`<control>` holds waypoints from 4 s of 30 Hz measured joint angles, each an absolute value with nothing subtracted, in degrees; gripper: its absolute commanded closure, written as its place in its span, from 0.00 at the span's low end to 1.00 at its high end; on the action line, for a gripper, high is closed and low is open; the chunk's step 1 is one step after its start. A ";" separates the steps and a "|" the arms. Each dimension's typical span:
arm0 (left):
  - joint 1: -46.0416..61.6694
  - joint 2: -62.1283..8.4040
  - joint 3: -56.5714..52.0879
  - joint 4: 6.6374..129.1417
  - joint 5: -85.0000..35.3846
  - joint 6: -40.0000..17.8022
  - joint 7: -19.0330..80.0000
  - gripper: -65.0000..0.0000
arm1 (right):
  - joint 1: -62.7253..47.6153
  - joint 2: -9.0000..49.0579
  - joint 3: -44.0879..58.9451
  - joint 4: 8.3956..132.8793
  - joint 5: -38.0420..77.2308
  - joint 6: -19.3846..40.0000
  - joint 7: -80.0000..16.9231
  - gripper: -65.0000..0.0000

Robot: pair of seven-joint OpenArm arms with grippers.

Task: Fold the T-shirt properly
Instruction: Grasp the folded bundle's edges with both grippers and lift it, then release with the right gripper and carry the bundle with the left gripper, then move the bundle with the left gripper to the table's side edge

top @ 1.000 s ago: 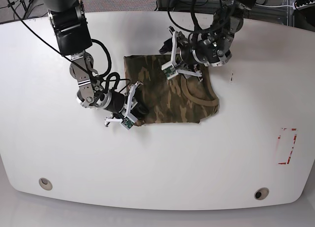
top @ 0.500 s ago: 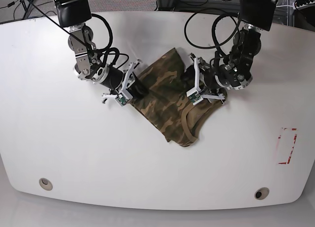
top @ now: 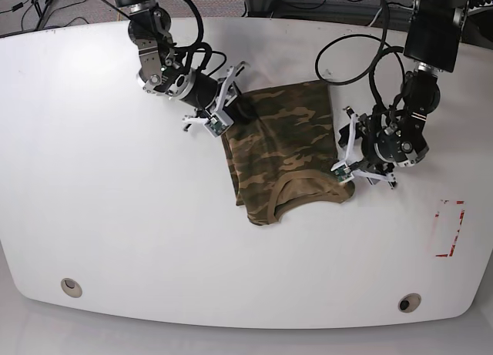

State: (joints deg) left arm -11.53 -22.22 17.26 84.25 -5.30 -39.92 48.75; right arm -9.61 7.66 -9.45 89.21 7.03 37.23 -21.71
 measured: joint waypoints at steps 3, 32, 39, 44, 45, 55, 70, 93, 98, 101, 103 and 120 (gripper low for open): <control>-12.43 -22.50 17.28 84.25 -5.96 -39.94 48.53 0.50 | -10.50 5.96 -9.41 90.52 6.15 35.20 -22.94 0.84; -11.53 -3.99 3.42 93.47 -4.19 -37.34 51.51 0.49 | -5.08 9.54 -1.96 108.86 4.69 34.33 -41.21 0.83; -5.65 4.43 4.25 95.53 0.23 -21.06 43.88 0.49 | -3.95 11.97 2.76 109.82 4.89 34.37 -41.23 0.83; 0.62 7.84 8.03 95.79 3.51 -9.96 37.19 0.49 | -3.40 13.04 4.16 109.80 4.86 34.48 -41.21 0.83; 1.76 8.27 8.82 95.61 4.03 -7.42 35.99 0.49 | -3.38 13.08 4.36 109.80 4.86 34.48 -41.21 0.83; 7.07 8.56 17.78 88.62 6.44 10.46 28.01 0.49 | -3.40 12.82 5.21 109.75 4.91 34.48 -41.21 0.83; 2.98 -0.95 16.53 77.87 1.85 4.36 15.88 0.49 | -3.57 12.58 5.30 109.78 5.08 37.12 -41.32 0.83; 0.10 -29.85 -0.43 70.96 1.83 -19.88 18.11 0.49 | -5.39 12.53 5.13 109.89 5.08 37.10 -41.23 0.84; -3.29 -32.67 -0.49 64.71 1.28 -23.00 16.56 0.49 | -7.31 12.51 5.04 110.54 5.10 37.10 -41.23 0.84; -4.45 -34.44 -0.51 61.19 0.49 -24.86 14.85 0.49 | -7.86 12.45 5.04 111.07 5.10 37.08 -41.17 0.84; -4.56 -35.59 -0.62 59.37 0.45 -25.76 13.39 0.50 | -8.10 11.94 5.21 111.48 4.95 37.12 -41.23 0.84; 3.16 -40.62 -5.65 57.60 -0.86 -30.33 10.37 0.50 | -9.15 10.59 5.26 114.32 4.75 37.08 -41.23 0.84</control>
